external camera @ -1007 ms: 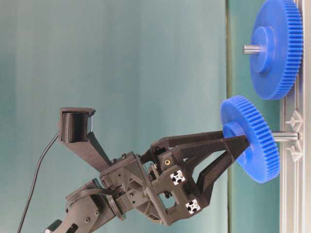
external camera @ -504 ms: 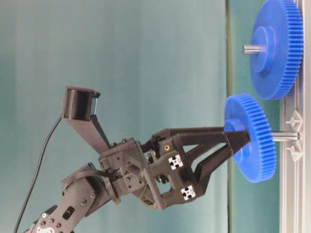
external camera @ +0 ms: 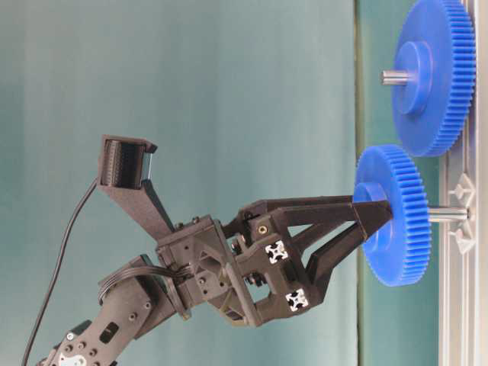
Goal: Find the location of the shaft and insert the small gear.
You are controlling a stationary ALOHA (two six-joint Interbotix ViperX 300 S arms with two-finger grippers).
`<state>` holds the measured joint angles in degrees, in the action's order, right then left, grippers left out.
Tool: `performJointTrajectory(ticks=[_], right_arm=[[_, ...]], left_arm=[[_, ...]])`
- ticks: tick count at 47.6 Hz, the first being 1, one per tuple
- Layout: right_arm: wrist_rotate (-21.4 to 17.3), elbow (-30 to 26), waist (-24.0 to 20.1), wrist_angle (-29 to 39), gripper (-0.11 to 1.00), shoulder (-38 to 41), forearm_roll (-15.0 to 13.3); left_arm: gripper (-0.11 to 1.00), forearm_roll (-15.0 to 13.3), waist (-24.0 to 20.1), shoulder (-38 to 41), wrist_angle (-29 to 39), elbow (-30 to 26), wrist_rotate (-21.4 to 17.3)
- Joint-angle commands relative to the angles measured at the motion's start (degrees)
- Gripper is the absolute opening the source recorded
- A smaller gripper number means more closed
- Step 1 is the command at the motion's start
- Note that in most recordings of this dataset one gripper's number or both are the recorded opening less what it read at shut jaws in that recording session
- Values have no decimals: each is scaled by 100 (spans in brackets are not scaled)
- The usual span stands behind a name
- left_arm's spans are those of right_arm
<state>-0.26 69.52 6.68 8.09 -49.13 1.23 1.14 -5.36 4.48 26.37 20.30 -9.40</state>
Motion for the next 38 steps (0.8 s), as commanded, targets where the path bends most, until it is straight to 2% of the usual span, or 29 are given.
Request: performJointTrajectory(ticks=[1, 5, 18, 38], right_arm=[[-26, -53, 18, -53, 15, 9, 9], [-26, -53, 9, -53, 15, 18, 9], [-26, -53, 9, -44, 15, 9, 9], [-18, -53, 18, -44, 15, -9, 9]], left_arm=[[65, 0, 9, -35, 0, -79, -9], [66, 0, 9, -18, 9, -88, -9], [81, 0, 0, 79, 0, -132, -9], [81, 0, -18, -141, 466, -105, -9]])
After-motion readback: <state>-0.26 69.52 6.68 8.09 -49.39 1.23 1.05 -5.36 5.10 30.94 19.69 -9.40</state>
